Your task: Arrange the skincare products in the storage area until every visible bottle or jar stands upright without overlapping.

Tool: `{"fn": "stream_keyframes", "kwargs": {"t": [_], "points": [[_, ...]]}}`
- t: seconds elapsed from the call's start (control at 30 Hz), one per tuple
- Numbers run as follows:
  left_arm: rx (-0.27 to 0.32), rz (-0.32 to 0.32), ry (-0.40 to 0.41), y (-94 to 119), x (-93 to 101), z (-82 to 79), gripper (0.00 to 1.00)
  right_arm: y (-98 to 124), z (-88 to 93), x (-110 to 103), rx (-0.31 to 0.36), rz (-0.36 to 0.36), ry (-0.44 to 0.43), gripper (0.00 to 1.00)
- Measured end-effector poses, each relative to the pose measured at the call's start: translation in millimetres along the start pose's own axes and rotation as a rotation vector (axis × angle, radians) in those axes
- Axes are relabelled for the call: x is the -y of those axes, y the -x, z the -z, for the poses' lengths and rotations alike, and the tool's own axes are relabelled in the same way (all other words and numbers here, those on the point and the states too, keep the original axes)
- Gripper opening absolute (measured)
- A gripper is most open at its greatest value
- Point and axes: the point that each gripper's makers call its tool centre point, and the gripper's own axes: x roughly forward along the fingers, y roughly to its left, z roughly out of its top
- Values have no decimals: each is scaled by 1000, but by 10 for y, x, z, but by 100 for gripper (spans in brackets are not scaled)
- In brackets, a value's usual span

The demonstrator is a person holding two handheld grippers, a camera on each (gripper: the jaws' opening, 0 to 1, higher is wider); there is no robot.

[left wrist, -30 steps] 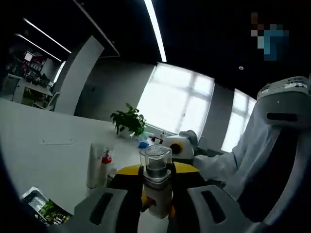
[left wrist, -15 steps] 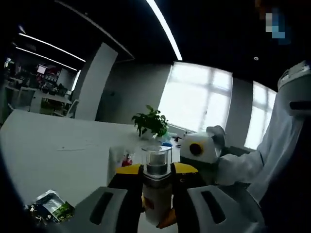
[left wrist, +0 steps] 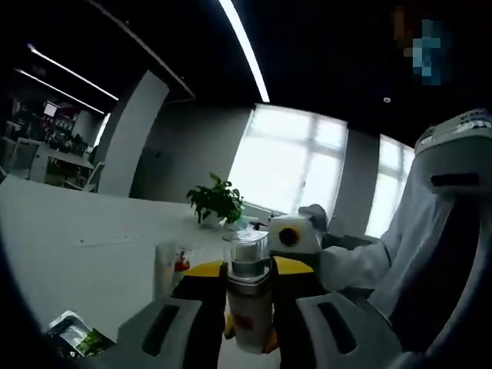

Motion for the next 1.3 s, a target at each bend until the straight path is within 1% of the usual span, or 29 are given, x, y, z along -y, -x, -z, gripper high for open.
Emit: {"fn": "stream_keyframes", "kwargs": {"t": [0.07, 0.13, 0.2, 0.23, 0.3, 0.33, 0.43, 0.47, 0.53, 0.57, 0.6, 0.63, 0.7, 0.73, 0.77, 0.8, 0.83, 0.87, 0.9, 0.93, 0.97, 1.0, 1.03, 1.07, 1.1, 1.13, 1.17, 1.23, 1.3], "points": [[1, 50, 2, 1, 83, -19, 15, 26, -12, -68, 5, -39, 14, 11], [-22, 68, -3, -1, 106, 5, 15, 41, 14, -88, -9, -58, 18, 11], [-52, 80, -19, -8, 121, 44, 15, 51, 69, -102, -43, -70, 26, 11], [-63, 88, -27, -16, 134, 61, 15, 53, 78, -103, -48, -72, 33, 11], [-90, 116, -34, -20, 182, 101, 15, 61, 123, -151, -75, -97, 35, 11], [-92, 136, -40, -20, 217, 104, 15, 53, 125, -175, -73, -105, 42, 11], [-100, 133, -40, -35, 223, 122, 14, 53, 144, -154, -77, -91, 66, 12], [-108, 125, -40, -35, 207, 138, 14, 48, 157, -117, -81, -71, 86, 12], [-112, 102, -35, -48, 167, 155, 14, 36, 166, -102, -84, -59, 79, 12], [-113, 87, -43, -59, 143, 162, 14, 28, 170, -76, -84, -45, 84, 13], [-117, 72, -50, -69, 119, 170, 14, 18, 181, -24, -92, -13, 86, 13], [-124, 67, -47, -74, 112, 185, 14, 10, 191, -19, -100, -10, 89, 13], [-124, 25, -54, -83, 39, 190, 14, -4, 187, 70, -103, 50, 109, 14], [-126, 4, -45, -82, 2, 193, 14, -8, 187, 86, -108, 70, 114, 15], [-118, -20, -25, -83, -41, 186, 14, -8, 176, 112, -105, 90, 118, 15], [-105, -54, -21, -83, -99, 166, 13, -2, 154, 172, -98, 132, 117, 16], [-96, -107, -17, -75, -193, 155, 13, 8, 140, 247, -101, 188, 126, 16], [-92, -139, -4, -74, -247, 155, 13, 16, 134, 297, -107, 225, 135, 16], [-83, -183, -1, -68, -323, 150, 13, 24, 123, 371, -112, 290, 130, 16], [-71, -238, 9, -62, -414, 142, 13, 21, 111, 407, -112, 322, 138, 16], [-57, -273, 22, -53, -467, 131, 13, 25, 91, 467, -112, 367, 162, 16], [-40, -311, 17, -44, -531, 110, 13, 25, 81, 499, -109, 392, 160, 16], [-22, -333, 24, -40, -560, 87, 13, 19, 46, 532, -94, 426, 152, 16], [2, -383, 30, -16, -633, 53, 13, 23, 27, 556, -88, 455, 145, 15], [14, -408, 32, 3, -670, 37, 13, 11, 7, 558, -84, 464, 150, 15], [41, -418, 52, 12, -682, 4, 13, -1, -19, 564, -68, 478, 126, 14], [55, -435, 49, 31, -706, -14, 13, -14, -38, 563, -49, 481, 94, 14], [61, -456, 59, 58, -728, -20, 13, -45, -42, 578, -37, 485, 75, 14], [67, -486, 41, 92, -757, -32, 13, -64, -37, 599, -30, 500, 61, 13]]}}
